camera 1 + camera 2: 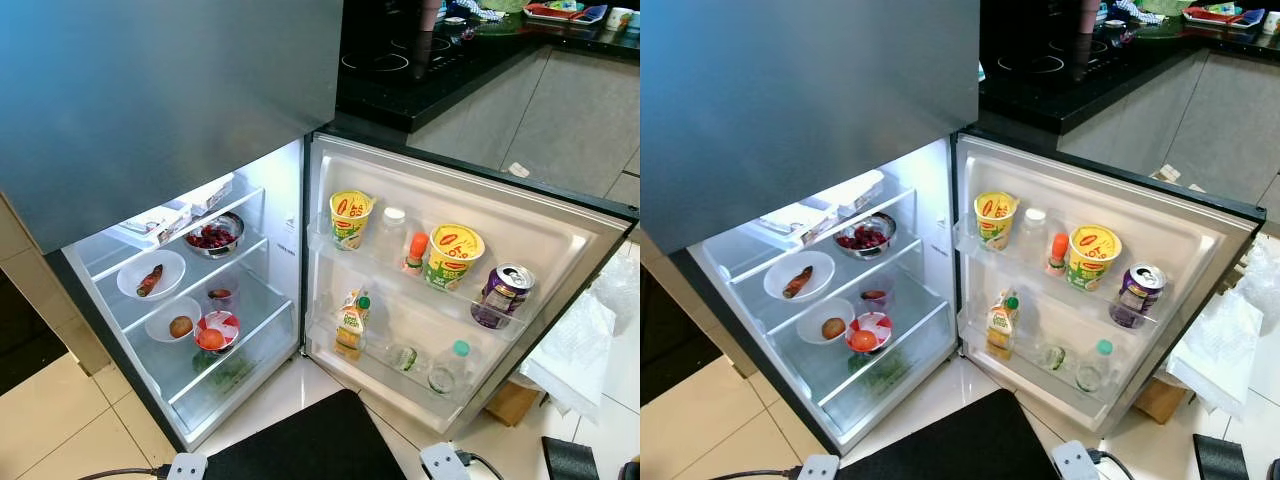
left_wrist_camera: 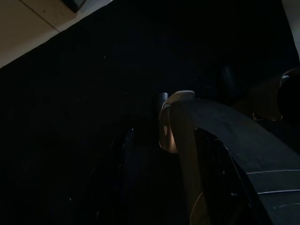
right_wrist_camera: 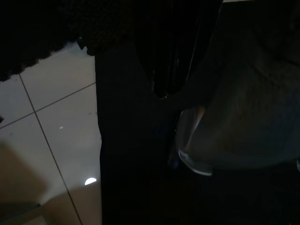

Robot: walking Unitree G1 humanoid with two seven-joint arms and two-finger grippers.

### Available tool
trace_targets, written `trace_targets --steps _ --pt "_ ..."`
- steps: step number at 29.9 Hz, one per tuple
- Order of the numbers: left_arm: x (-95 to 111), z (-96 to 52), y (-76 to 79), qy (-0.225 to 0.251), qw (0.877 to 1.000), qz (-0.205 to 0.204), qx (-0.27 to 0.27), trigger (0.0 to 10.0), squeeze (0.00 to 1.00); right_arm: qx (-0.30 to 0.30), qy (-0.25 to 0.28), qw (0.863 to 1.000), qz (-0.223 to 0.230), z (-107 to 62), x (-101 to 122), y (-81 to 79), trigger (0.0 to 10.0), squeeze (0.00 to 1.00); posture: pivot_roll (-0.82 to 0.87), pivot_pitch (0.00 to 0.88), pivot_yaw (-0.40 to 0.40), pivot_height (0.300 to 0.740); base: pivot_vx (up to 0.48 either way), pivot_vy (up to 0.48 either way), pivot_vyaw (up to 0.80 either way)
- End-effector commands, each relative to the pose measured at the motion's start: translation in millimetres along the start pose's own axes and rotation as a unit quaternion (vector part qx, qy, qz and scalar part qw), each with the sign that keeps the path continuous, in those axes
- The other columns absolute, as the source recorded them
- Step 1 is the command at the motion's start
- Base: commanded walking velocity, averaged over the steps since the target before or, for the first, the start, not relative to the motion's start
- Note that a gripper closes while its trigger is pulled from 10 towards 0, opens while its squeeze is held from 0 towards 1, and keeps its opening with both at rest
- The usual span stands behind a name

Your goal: Restocking fridge

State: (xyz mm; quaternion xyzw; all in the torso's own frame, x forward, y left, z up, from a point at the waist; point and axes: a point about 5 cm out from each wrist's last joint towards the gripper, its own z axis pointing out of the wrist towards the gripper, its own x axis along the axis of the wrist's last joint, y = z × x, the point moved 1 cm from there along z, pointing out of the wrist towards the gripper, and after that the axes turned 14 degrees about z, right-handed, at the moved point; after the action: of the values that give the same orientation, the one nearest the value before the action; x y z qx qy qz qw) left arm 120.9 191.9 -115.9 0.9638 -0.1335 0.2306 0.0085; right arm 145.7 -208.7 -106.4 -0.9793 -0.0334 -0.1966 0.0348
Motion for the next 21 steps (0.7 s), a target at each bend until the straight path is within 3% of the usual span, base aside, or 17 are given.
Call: trace_targets --steps 1,21 --pt "-5.3 -0.4 3.5 -0.012 1.000 -0.007 -0.007 10.0 0.00 0.003 -0.002 1.000 -0.006 0.9 2.6 -2.5 10.0 0.00 -0.02 0.000 -0.005 0.739 0.000 0.000 0.00" --pt "1.5 0.9 -0.9 -0.007 1.000 -0.024 0.000 10.0 0.00 -0.016 -0.003 1.000 0.011 0.4 1.5 1.5 10.0 0.00 -0.01 0.000 -0.024 0.739 0.000 0.000 0.00"
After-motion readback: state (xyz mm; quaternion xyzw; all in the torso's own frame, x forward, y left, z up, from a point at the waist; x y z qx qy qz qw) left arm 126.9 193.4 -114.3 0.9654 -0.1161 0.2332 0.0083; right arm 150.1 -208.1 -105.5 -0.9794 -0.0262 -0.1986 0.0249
